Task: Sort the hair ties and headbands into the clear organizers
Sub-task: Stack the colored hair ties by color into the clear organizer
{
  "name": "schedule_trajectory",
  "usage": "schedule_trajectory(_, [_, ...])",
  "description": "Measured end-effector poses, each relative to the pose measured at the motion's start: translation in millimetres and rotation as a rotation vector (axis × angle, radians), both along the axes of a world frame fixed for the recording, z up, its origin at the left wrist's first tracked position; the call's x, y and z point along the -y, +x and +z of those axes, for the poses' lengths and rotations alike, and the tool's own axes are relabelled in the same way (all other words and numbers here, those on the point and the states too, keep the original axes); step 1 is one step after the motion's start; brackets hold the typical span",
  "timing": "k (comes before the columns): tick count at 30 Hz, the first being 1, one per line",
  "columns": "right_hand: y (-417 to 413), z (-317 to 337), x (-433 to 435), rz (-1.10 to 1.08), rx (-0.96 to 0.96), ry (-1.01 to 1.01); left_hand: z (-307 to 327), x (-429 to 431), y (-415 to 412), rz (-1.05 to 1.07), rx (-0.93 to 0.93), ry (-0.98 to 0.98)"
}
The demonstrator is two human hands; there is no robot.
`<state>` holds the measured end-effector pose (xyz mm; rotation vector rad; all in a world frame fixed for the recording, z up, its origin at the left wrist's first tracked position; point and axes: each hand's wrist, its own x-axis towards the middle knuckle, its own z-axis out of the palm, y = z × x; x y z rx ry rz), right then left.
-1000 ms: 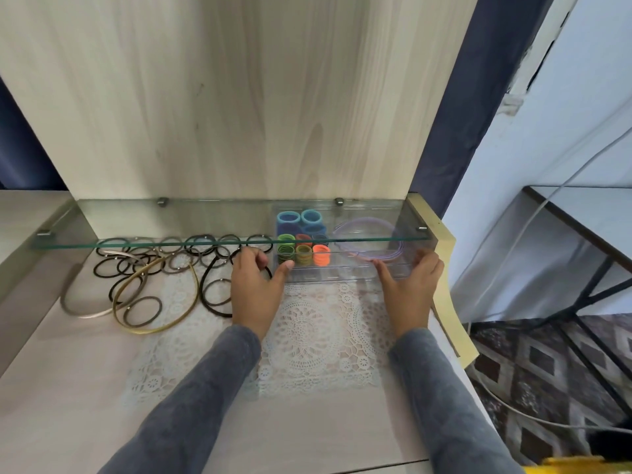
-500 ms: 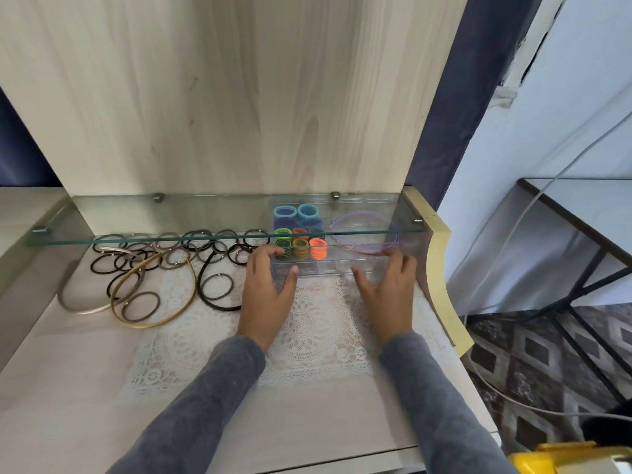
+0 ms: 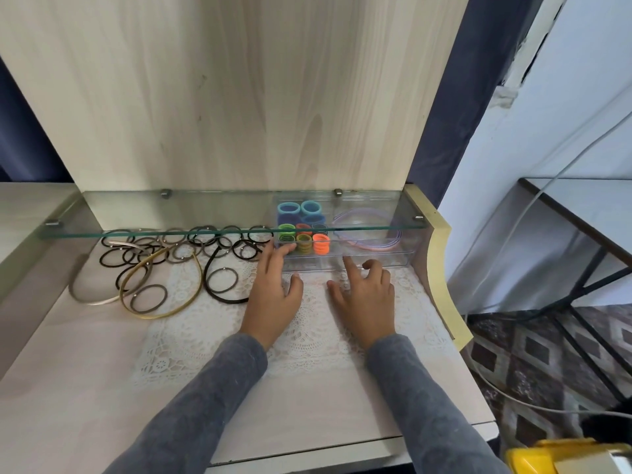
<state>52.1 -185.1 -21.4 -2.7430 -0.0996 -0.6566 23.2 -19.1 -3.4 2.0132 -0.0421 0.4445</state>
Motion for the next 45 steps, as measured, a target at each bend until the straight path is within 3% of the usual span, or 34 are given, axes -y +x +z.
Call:
schedule_trajectory(14, [1.1,15.3,4.4,-0.006,-0.069,-0.013,-0.7,-2.5,-8.3,-0.081,-0.052,0.25])
schedule_trajectory(31, [-3.1,23.1,9.4,0.0,-0.121,-0.029,5.8,0.9,-12.8,-0.07,-0.091,0.314])
schedule_trajectory(36, [-11.4,23.1,15.0,0.032,-0.076,-0.004,5.0,-1.2,-13.1,-0.062,-0.125,0.34])
schedule_trajectory(40, [-12.9,25.1,21.1,0.032,0.103,0.066,6.8,-3.0,-11.5,-0.004,-0.113,0.332])
schedule_trajectory(45, [-3.7,28.8,34.7,-0.096,0.137,0.175,7.6,-4.7,-10.7,0.129,-0.063,0.3])
